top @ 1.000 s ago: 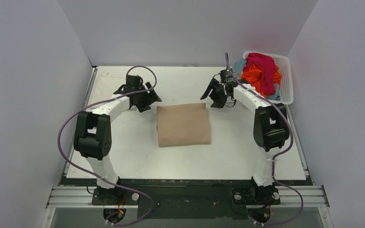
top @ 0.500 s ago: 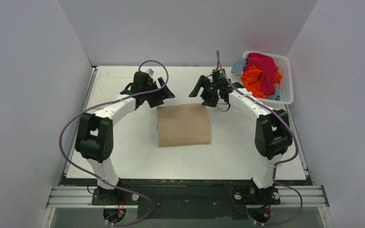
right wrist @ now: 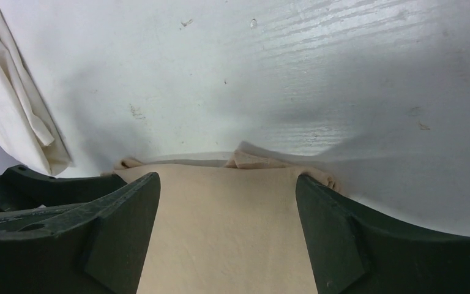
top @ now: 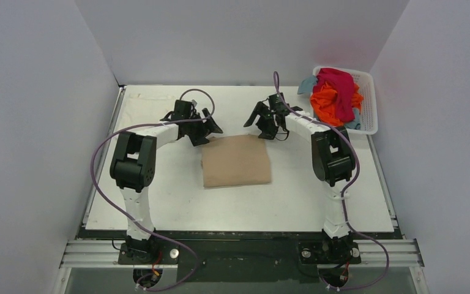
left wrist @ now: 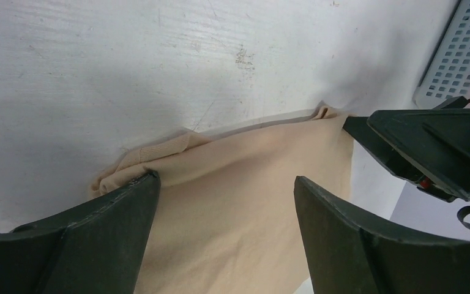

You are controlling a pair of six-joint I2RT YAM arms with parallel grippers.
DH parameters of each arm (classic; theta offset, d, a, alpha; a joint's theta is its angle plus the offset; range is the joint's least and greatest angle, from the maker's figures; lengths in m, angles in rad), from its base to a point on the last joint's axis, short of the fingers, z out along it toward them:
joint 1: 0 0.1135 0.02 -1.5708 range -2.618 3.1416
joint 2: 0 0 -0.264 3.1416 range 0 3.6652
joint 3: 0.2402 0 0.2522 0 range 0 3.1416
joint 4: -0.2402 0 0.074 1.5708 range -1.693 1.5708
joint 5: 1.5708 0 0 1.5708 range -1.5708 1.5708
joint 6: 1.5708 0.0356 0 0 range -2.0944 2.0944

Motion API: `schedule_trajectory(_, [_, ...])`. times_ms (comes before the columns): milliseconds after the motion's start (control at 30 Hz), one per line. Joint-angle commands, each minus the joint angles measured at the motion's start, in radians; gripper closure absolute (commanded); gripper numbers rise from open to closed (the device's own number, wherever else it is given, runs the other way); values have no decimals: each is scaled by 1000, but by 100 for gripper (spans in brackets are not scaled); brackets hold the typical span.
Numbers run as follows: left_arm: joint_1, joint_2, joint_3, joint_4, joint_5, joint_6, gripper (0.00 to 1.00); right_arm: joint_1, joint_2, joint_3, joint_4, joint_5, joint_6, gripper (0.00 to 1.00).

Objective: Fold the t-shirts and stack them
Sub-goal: Smooth out wrinkles on the folded tshirt, then put the neatly folded tshirt into the corner of the board with the left arm

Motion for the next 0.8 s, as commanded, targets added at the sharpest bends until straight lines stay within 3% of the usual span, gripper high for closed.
schedule_trajectory(0, [10,-51,56,-51,-3,104,8,-2,-45,55,-99,38,-55,23])
schedule_trajectory(167, [7,-253,58,-134,-71,188,7,-3,-273,43,-201,169,-142,19])
schedule_trajectory(333, [8,-447,-74,-224,-204,254,7,-3,-532,-176,-214,343,-146,9])
schedule_trajectory(567, [-17,-483,-288,-201,-138,240,7,-3,-862,-534,-222,476,-126,6])
schedule_trajectory(767, [-80,-394,-335,-162,-141,231,6,-3,-1065,-678,-277,492,-114,6])
